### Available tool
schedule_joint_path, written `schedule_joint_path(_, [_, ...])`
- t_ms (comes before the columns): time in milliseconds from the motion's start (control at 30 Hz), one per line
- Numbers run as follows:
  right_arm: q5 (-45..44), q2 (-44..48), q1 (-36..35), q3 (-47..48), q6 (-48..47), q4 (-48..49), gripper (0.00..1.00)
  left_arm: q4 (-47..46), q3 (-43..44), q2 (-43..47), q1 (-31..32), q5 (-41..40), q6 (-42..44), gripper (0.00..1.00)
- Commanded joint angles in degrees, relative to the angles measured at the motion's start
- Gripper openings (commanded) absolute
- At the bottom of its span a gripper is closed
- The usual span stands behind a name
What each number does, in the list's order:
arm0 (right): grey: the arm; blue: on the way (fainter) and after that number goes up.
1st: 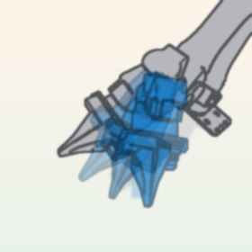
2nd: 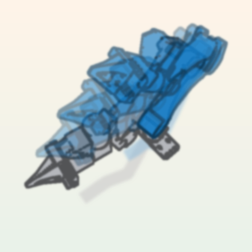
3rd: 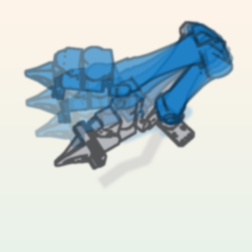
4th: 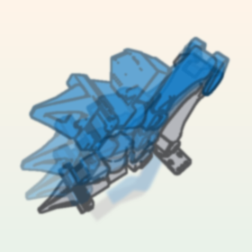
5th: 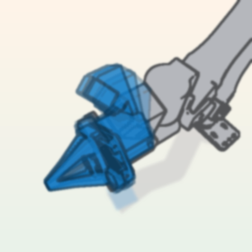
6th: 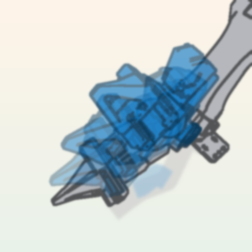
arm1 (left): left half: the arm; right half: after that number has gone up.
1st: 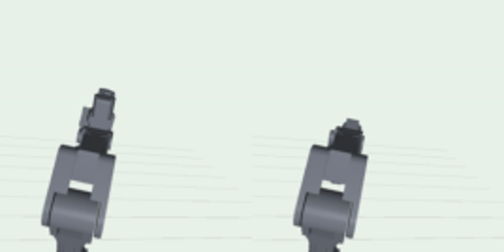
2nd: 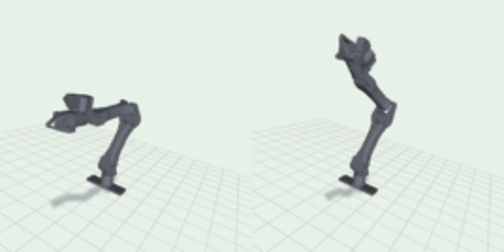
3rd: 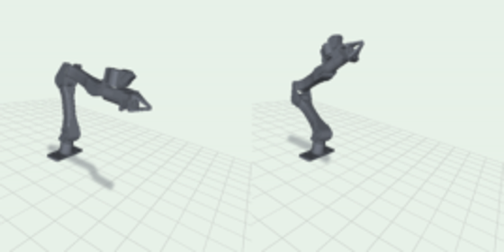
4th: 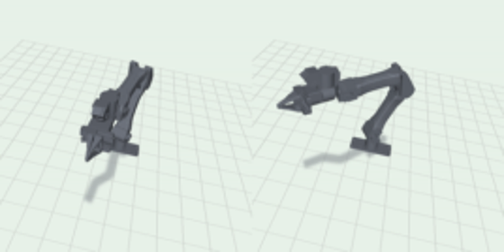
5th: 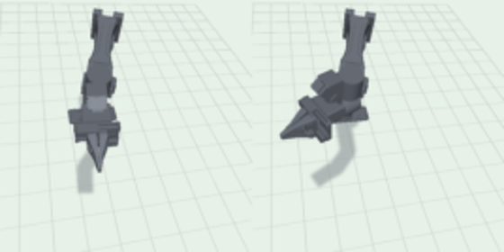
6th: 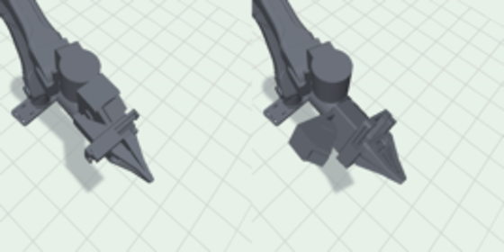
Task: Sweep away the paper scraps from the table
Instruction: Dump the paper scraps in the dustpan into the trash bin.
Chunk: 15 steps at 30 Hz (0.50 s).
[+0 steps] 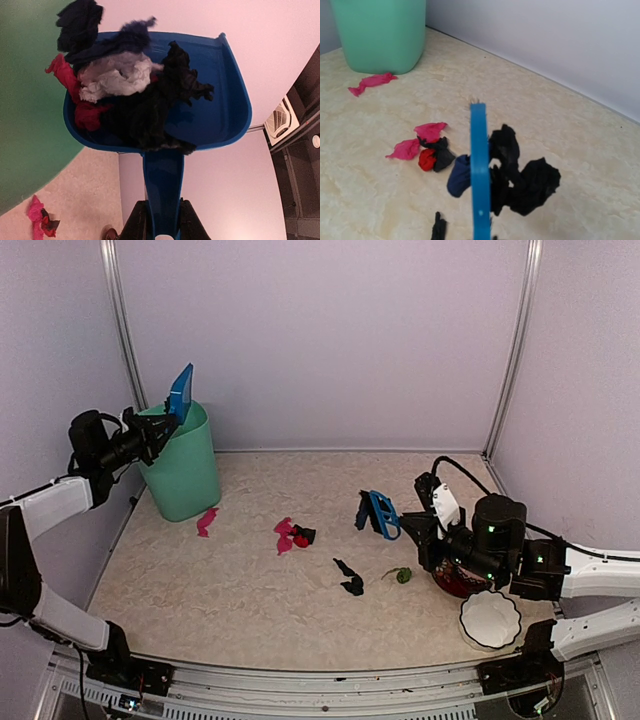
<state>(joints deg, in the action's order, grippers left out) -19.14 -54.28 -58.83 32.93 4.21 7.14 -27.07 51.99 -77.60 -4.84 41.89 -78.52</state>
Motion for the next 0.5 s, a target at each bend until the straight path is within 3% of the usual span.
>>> schedule_joint_path(0, [0.8, -0.3, 0.0, 0.5, 0.9, 1.1, 0.0, -18.0, -2.5, 0.7, -0.5, -2.6, -16.3, 0.0])
schedule_joint_path(200, [1.0, -1.3, 0.1, 2.3, 1.1, 0.6, 0.0, -26.4, -3.7, -1.0, 0.4, -4.2, -25.7, 0.0])
schedule_joint_path(467, [1.3, -2.8, 0.1, 3.8, 2.6, -0.4, 0.0, -23.4, -2.5, 0.1, 0.1, -2.7, -22.9, 0.0])
